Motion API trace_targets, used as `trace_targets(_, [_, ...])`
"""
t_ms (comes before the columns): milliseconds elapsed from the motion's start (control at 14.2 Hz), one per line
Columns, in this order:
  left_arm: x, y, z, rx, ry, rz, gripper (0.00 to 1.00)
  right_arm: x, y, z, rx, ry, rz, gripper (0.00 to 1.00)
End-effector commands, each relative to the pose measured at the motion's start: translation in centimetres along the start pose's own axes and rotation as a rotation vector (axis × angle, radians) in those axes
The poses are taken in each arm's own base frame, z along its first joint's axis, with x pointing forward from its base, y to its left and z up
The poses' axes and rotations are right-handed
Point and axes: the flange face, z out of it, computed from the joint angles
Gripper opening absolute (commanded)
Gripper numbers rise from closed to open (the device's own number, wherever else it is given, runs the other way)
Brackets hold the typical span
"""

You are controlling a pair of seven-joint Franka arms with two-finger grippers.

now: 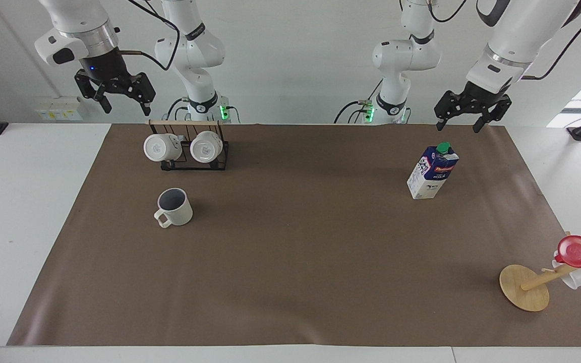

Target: Place cup and milk on table

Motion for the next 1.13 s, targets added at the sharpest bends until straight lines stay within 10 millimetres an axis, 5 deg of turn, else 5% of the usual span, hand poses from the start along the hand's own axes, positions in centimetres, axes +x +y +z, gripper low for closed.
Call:
trace_targets(0, [-0.27,-0.36,-0.70,-0.014,-0.002,0.000,1.00,-0.10,0.21,0.19,-0.002,0.007,-0.007,1.00])
trace_targets(1056, [-0.29,-0.36,-0.69,-0.014,-0.003,0.000,1.00,-0.12,0.62,0.18,-0.029,0.009,-0.005,1.00])
